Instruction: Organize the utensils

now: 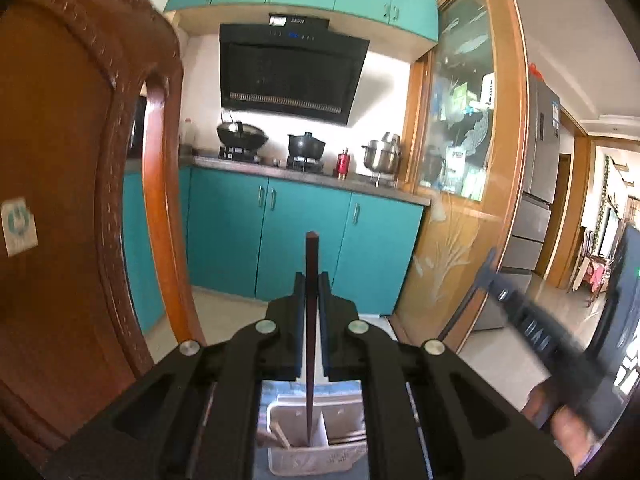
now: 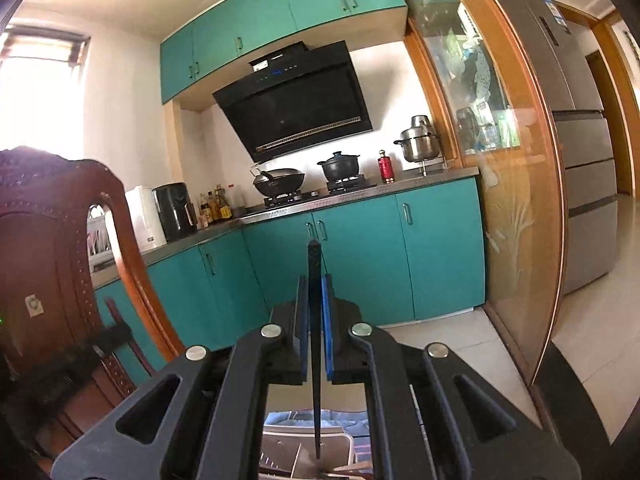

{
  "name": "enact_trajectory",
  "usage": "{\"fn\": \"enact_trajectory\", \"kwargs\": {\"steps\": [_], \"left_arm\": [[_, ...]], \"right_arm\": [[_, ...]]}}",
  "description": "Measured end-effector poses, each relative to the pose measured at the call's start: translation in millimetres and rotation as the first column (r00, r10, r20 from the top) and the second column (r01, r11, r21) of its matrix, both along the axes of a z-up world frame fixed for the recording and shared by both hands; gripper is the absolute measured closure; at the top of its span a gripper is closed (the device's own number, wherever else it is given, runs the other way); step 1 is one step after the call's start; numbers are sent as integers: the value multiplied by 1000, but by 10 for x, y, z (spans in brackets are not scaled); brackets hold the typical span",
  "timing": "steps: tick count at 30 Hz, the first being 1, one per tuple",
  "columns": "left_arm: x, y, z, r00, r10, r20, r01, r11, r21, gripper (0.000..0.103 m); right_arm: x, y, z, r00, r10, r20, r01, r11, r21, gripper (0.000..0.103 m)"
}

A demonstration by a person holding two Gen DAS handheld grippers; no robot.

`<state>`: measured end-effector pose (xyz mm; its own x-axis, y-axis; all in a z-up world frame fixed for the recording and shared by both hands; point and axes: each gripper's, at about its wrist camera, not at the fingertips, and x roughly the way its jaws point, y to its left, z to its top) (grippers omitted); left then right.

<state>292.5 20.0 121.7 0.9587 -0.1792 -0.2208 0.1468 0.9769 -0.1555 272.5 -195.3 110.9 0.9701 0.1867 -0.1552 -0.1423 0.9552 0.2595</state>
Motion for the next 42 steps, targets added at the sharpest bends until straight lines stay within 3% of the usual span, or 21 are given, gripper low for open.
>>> {"fn": "enact_trajectory", "kwargs": {"steps": [5,10,16,18,20,22,23,25,28,35,38,42], "left_arm": [[116,-132,-352,998,31,-49,-28,998,59,96],[145,-111,-761,990,29,-141,-21,998,57,96],[12,-33,-1048,980,26,-197,-17,999,46,95],[-44,-24,-1084,978,22,-208,-13,999,42,89],[-139,-11,-1110,977,26,-209,-17,999,43,77],[-280,2,-1118,977,47,-207,-37,998,53,62],[-384,11,-1119,977,58,-206,-47,997,55,59],[-585,8,-1113,978,60,-200,-50,997,53,43],[-1057,-58,-1145,985,56,-163,-43,996,82,21],[-2015,-237,-1262,994,23,-104,-10,993,119,5],[-2393,-278,-1304,995,18,-102,-3,990,143,3],[-2838,-280,-1326,993,4,-117,12,990,138,3]], "right_arm": [[10,149,-307,998,33,-51,-36,998,-56,96],[-79,200,-584,993,67,-97,-75,994,-77,96],[-313,195,-788,991,77,-108,-90,989,-117,96],[-346,194,-818,990,69,-121,-84,988,-126,95],[-433,165,-826,990,61,-126,-76,989,-123,90],[-542,109,-797,990,65,-121,-78,991,-109,75],[-597,85,-771,991,65,-120,-78,991,-104,69],[-844,0,-726,992,72,-105,-81,993,-88,45],[-1190,-103,-741,993,78,-93,-87,992,-96,23],[-2048,-282,-1105,981,-53,-185,14,979,-206,3],[-2385,-299,-1226,968,-117,-221,58,965,-255,3],[-2869,-304,-1288,967,-114,-227,56,967,-249,3]]}}
